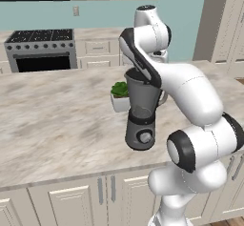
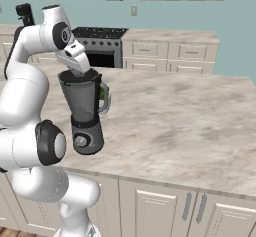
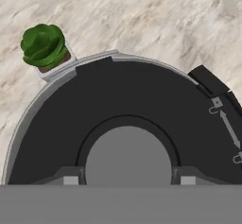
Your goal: Open the blender lid, put the kiwi in the blender, close the lid, and start the blender.
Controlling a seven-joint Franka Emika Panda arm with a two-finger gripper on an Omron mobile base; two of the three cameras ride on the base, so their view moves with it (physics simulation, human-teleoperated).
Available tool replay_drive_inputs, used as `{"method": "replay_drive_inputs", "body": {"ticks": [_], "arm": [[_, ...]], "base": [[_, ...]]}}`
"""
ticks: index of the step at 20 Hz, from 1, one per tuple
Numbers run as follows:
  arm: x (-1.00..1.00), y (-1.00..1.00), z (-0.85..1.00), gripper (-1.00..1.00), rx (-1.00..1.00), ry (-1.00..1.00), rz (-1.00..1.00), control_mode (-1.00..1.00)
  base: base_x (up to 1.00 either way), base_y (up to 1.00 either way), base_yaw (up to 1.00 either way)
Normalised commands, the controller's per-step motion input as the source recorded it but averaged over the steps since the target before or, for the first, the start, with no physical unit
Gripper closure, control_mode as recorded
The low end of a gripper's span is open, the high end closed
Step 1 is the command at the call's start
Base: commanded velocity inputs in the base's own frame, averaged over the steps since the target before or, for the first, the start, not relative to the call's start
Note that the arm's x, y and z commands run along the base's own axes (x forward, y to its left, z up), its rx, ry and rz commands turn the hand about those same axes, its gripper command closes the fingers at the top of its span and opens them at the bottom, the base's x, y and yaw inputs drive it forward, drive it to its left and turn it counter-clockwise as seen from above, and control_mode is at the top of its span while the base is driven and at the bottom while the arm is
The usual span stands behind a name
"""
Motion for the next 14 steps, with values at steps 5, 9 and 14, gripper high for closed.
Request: {"method": "replay_drive_inputs", "body": {"ticks": [5,9,14], "arm": [[-0.06,0.0,-0.09,-1.0,0.01,0.0,-0.02,-1.0],[-0.02,0.0,0.0,-1.0,0.01,-0.01,-0.01,-1.0],[-0.06,0.0,0.18,-1.0,0.0,-0.08,-0.02,-1.0]], "base": [[0.0,0.0,0.0],[0.0,0.0,0.0],[0.0,0.0,0.0]]}}
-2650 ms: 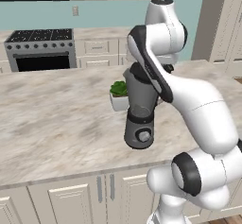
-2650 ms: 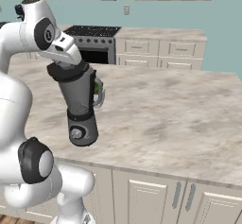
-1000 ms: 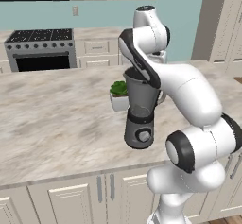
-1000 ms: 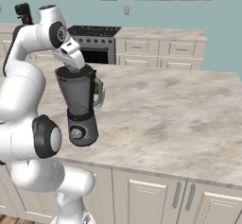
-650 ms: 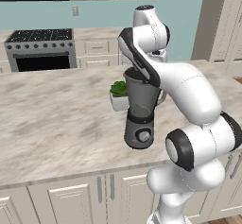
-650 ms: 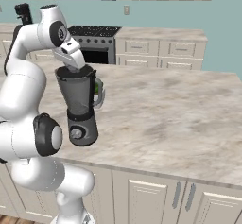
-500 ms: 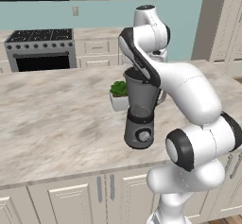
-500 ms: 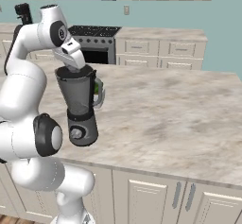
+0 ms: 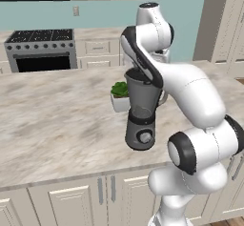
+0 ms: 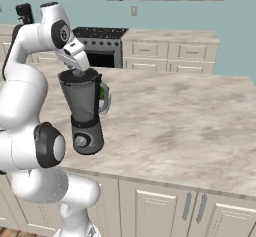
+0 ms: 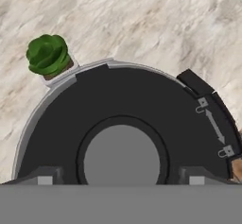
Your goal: Open the blender lid, put the kiwi in the blender, close the lid, and start the blender.
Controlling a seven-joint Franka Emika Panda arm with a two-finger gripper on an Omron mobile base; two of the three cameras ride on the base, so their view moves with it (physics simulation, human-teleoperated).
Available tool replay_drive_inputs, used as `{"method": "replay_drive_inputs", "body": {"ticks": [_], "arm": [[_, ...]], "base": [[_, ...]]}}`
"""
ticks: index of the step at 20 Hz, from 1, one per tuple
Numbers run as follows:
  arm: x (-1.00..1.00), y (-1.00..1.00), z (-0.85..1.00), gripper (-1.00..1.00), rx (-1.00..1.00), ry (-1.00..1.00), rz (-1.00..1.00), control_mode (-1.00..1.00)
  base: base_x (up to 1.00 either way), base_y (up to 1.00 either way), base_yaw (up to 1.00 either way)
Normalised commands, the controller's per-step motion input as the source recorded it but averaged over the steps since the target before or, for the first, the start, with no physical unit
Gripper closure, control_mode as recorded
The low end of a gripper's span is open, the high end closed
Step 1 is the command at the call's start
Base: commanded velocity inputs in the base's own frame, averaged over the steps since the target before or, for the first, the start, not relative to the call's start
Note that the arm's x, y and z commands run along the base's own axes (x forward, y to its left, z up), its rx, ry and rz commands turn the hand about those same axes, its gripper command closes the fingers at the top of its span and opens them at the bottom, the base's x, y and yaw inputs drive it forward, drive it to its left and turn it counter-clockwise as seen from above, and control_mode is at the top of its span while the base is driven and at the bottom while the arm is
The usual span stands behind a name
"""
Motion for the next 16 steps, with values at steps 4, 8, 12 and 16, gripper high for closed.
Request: {"method": "replay_drive_inputs", "body": {"ticks": [4,8,12,16], "arm": [[-0.18,0.0,0.38,-1.0,0.0,-0.11,-0.04,-1.0],[-0.68,0.0,0.25,-1.0,0.0,-0.27,-0.15,-1.0],[-1.0,-0.04,-0.26,-1.0,0.0,-0.37,-0.27,-1.0],[-1.0,-0.03,-0.69,-1.0,0.0,-0.43,-0.32,-1.0]], "base": [[0.0,0.0,0.0],[0.0,0.0,0.0],[0.0,0.0,0.0],[0.0,0.0,0.0]]}}
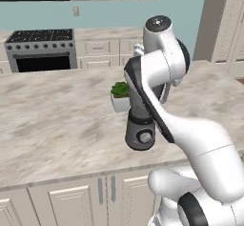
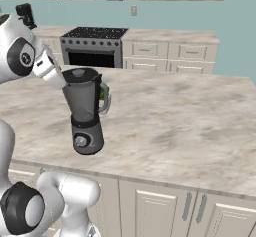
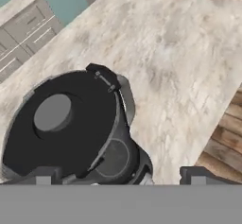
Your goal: Open the blender lid, put the kiwi in the blender, close the lid, and start the blender.
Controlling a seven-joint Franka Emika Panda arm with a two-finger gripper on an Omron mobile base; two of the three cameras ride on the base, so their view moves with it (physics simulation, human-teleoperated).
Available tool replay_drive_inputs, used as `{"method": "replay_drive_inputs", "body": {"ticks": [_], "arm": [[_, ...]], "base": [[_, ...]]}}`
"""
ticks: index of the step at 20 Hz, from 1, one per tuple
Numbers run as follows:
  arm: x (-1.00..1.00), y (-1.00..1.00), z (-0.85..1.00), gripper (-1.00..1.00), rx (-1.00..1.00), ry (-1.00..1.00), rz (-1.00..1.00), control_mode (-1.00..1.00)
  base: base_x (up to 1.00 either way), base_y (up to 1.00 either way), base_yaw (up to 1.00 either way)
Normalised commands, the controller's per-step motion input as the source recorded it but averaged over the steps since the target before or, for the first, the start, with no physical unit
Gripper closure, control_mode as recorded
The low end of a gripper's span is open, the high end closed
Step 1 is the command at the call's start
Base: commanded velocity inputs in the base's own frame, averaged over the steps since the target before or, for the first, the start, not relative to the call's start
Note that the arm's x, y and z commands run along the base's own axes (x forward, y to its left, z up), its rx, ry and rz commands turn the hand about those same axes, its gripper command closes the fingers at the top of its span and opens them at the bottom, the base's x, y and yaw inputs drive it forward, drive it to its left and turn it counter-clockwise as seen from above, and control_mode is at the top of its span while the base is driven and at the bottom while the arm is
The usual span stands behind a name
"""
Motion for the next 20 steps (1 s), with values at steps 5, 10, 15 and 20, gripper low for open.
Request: {"method": "replay_drive_inputs", "body": {"ticks": [5,10,15,20], "arm": [[-0.97,-0.03,-0.95,-1.0,0.0,-0.37,-0.36,-1.0],[-0.31,0.0,-0.75,-1.0,0.0,-0.19,-0.49,-1.0],[0.0,0.0,-0.54,-1.0,0.0,-0.12,-0.44,-1.0],[0.08,0.34,-0.63,-1.0,0.0,-0.04,-0.25,-1.0]], "base": [[0.0,0.0,0.0],[0.0,0.0,0.0],[0.0,0.0,0.0],[0.0,0.0,0.0]]}}
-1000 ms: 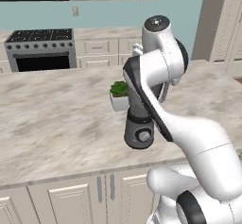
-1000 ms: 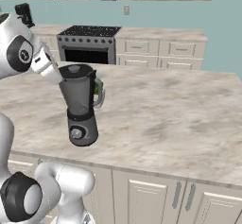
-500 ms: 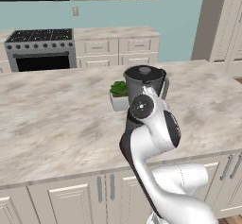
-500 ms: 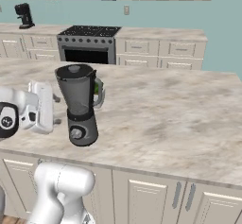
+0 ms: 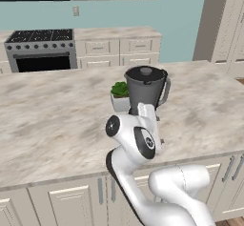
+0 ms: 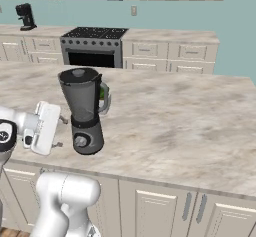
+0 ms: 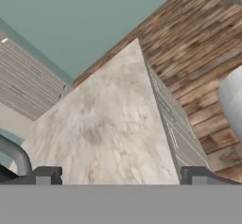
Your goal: Open the blender lid, put the kiwi in the blender, close the lid, and start the blender.
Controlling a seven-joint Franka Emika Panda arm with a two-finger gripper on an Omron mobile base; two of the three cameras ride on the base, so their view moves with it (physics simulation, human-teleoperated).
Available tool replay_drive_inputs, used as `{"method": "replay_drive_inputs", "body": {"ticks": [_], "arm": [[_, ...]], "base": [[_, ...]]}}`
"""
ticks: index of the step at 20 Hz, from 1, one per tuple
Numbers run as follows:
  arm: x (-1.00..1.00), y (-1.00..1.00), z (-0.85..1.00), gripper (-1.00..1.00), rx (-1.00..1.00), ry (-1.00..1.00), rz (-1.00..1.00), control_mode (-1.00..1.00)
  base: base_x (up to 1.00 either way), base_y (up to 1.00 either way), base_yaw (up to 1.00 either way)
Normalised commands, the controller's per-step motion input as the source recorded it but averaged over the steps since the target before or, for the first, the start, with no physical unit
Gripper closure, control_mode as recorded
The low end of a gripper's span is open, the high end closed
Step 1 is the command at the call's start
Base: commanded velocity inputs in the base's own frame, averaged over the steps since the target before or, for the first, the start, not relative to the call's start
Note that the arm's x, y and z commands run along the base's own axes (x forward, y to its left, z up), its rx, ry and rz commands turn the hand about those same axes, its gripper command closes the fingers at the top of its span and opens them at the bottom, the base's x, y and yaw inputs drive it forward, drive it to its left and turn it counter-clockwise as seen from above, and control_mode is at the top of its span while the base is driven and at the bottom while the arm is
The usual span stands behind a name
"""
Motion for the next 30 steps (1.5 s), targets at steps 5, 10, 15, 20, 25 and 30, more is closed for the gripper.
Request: {"method": "replay_drive_inputs", "body": {"ticks": [5,10,15,20,25,30], "arm": [[0.14,0.33,-0.44,-1.0,-0.05,0.0,-0.11,-1.0],[0.36,0.0,-0.18,-1.0,0.0,-0.02,-0.01,-1.0],[0.38,-0.16,-0.22,-1.0,0.0,-0.05,0.0,-1.0],[0.33,-0.02,-0.38,-1.0,0.0,0.0,0.0,-1.0],[0.35,0.0,-0.28,-1.0,0.0,0.0,0.0,-1.0],[0.28,0.0,-0.14,-1.0,0.0,0.0,0.0,-1.0]], "base": [[0.0,0.0,0.0],[0.0,0.0,0.0],[0.0,0.0,0.0],[0.0,0.0,0.0],[0.0,0.0,0.0],[0.0,0.0,0.0]]}}
